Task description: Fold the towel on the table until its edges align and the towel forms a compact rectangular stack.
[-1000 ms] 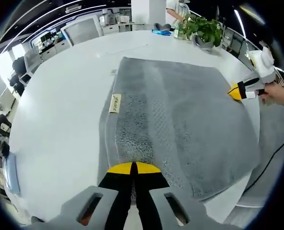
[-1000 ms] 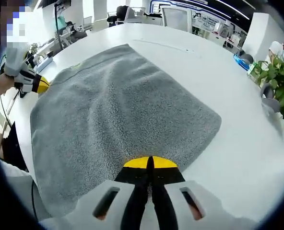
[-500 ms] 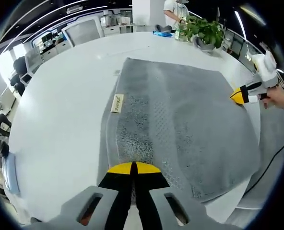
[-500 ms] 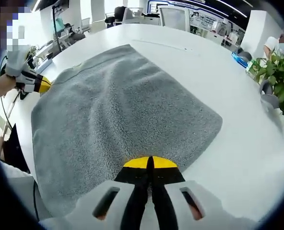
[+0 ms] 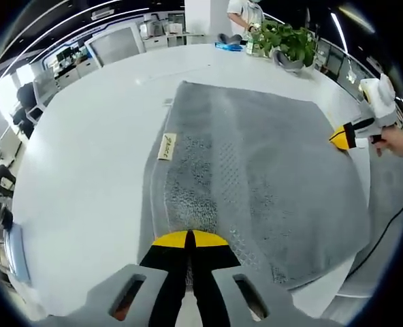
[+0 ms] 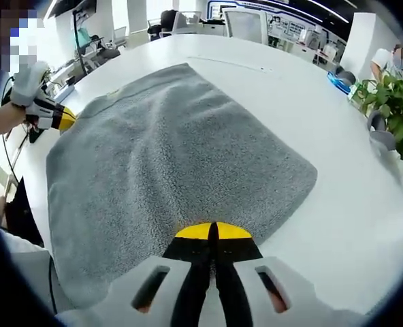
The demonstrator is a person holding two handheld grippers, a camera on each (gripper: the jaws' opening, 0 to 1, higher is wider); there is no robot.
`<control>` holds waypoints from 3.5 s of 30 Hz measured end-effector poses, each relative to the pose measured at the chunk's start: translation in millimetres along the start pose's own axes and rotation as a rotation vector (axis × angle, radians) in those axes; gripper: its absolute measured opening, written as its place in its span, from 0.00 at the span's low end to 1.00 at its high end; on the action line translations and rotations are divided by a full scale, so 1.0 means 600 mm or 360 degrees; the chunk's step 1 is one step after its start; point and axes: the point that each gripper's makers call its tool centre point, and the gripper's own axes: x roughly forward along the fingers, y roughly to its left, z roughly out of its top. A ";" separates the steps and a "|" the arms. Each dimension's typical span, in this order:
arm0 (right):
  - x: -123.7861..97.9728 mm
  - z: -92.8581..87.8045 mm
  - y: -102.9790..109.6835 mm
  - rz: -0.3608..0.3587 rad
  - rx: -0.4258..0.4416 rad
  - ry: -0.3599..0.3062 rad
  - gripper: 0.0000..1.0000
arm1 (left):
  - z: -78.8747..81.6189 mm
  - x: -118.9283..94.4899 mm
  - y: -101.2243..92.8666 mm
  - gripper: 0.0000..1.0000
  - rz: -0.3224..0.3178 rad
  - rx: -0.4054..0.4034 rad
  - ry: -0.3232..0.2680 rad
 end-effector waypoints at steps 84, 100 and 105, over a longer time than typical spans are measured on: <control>-0.021 -0.030 0.034 0.0030 0.0029 -0.0009 0.00 | 0.074 0.054 0.024 0.01 0.0051 0.0320 0.0099; -0.028 -0.038 0.048 0.0065 0.0071 -0.0006 0.00 | 0.101 0.071 0.028 0.01 0.0044 0.0402 0.0117; -0.030 -0.042 0.055 0.0069 0.0064 -0.0003 0.00 | 0.110 0.077 0.030 0.01 0.0037 0.0428 0.0122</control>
